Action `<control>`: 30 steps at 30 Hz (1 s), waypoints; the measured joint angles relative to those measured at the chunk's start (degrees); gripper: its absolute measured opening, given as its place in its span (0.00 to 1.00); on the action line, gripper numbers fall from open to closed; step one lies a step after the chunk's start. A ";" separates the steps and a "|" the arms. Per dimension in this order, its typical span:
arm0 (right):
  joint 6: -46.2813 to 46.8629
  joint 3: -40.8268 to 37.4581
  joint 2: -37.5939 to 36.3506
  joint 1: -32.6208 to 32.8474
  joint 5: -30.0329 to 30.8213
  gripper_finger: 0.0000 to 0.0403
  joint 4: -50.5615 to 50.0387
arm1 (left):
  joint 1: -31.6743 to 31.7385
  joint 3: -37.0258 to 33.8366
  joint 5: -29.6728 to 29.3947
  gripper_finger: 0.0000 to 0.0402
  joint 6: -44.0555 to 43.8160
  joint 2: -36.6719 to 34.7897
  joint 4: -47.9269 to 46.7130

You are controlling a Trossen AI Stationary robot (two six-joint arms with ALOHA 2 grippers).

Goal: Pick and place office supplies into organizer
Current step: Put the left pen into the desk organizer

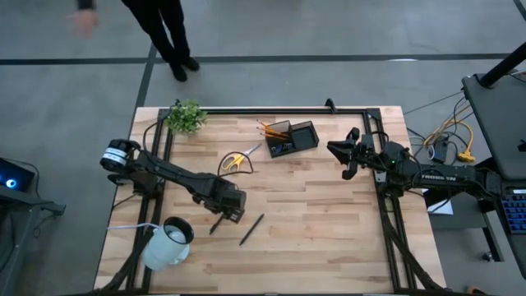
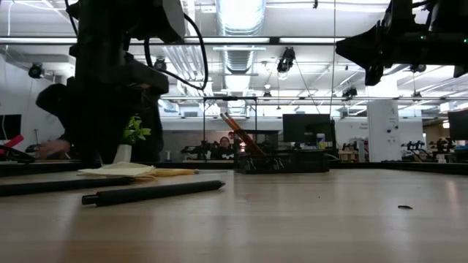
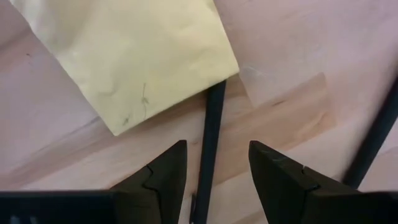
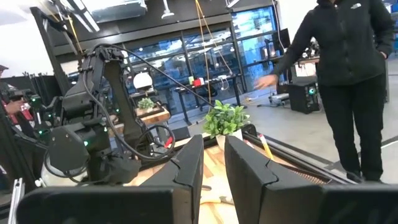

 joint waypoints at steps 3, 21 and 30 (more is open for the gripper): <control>0.00 0.00 0.00 0.00 0.00 0.14 -0.02 | 0.02 0.00 -0.35 0.39 0.13 0.00 -0.01; 0.00 0.02 0.00 -0.04 0.00 0.14 -1.29 | -0.07 -3.52 0.00 0.39 0.11 0.07 8.36; 0.00 0.02 -0.02 -0.02 0.00 0.14 -1.36 | -0.07 -4.25 0.02 0.39 -0.02 0.11 8.08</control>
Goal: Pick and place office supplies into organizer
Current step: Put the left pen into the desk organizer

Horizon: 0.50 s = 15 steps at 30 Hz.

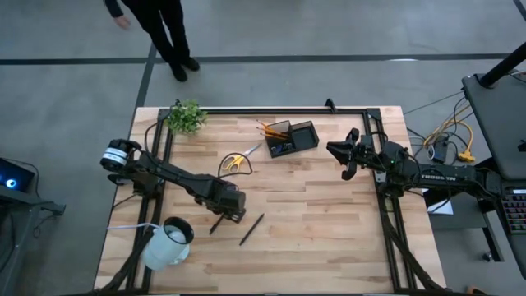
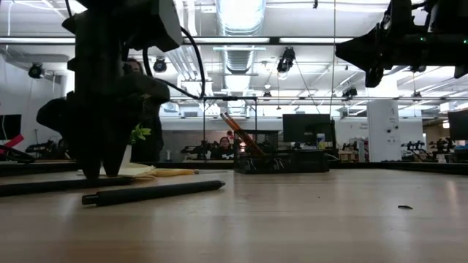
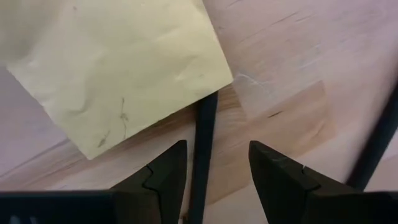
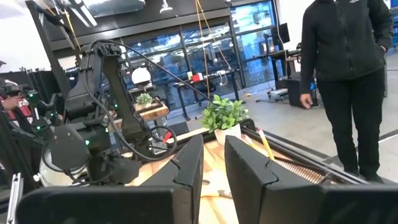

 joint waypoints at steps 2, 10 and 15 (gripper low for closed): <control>0.00 0.00 0.02 0.00 0.00 0.14 -0.02 | 0.00 -0.23 -0.10 0.39 0.00 0.02 0.04; 0.02 0.00 0.00 0.04 0.00 0.14 -0.63 | -0.50 0.13 0.08 0.39 -1.17 4.13 0.42; 0.02 0.00 -0.04 0.02 0.00 0.14 -0.73 | -0.63 1.52 0.46 0.39 -1.31 7.66 -0.64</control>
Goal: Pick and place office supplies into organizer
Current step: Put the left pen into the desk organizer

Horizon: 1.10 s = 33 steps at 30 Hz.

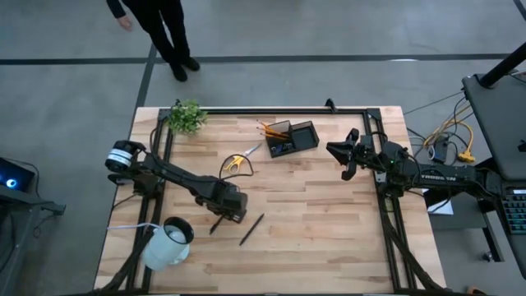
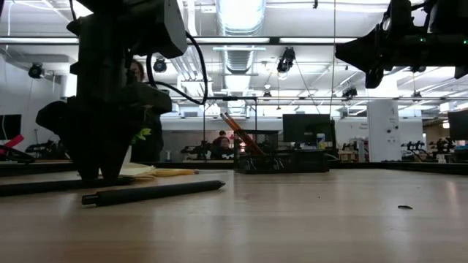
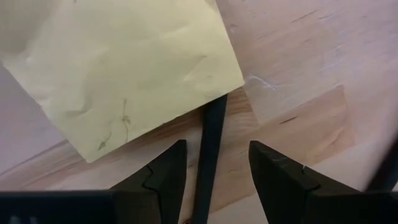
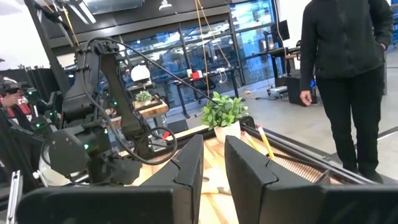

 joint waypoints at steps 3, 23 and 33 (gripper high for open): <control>0.00 0.00 0.00 0.00 0.02 0.14 -0.03 | 0.00 0.38 0.25 0.39 -0.09 0.60 0.12; -0.02 0.00 0.00 -0.02 0.02 0.14 0.03 | -0.09 -0.43 -0.58 0.04 1.77 0.65 -1.86; -0.04 0.00 0.00 -0.04 0.02 0.14 0.03 | -0.04 -0.01 3.09 0.03 6.77 -0.26 -1.58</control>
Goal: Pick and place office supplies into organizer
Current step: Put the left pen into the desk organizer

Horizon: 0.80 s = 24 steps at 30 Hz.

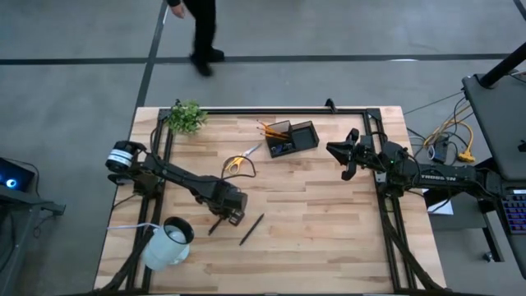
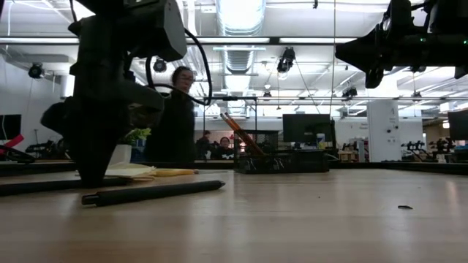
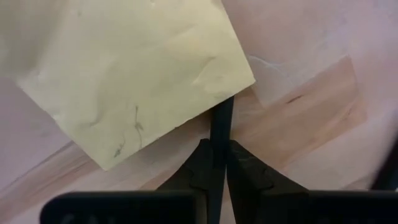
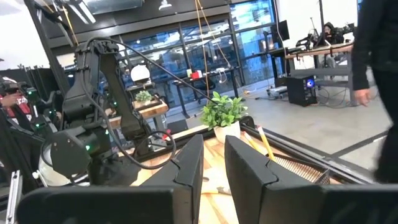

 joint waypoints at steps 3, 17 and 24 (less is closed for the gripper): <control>0.00 0.00 0.00 0.02 0.00 0.14 0.00 | 0.00 0.16 0.23 0.03 1.41 -2.01 -0.12; -0.02 0.00 -0.02 0.05 0.00 0.14 -0.04 | -0.17 -0.03 4.72 0.02 5.23 -7.15 -1.12; -0.02 0.00 -0.02 0.04 0.00 0.14 -0.04 | -0.11 -0.03 10.60 0.02 8.76 -7.18 -1.15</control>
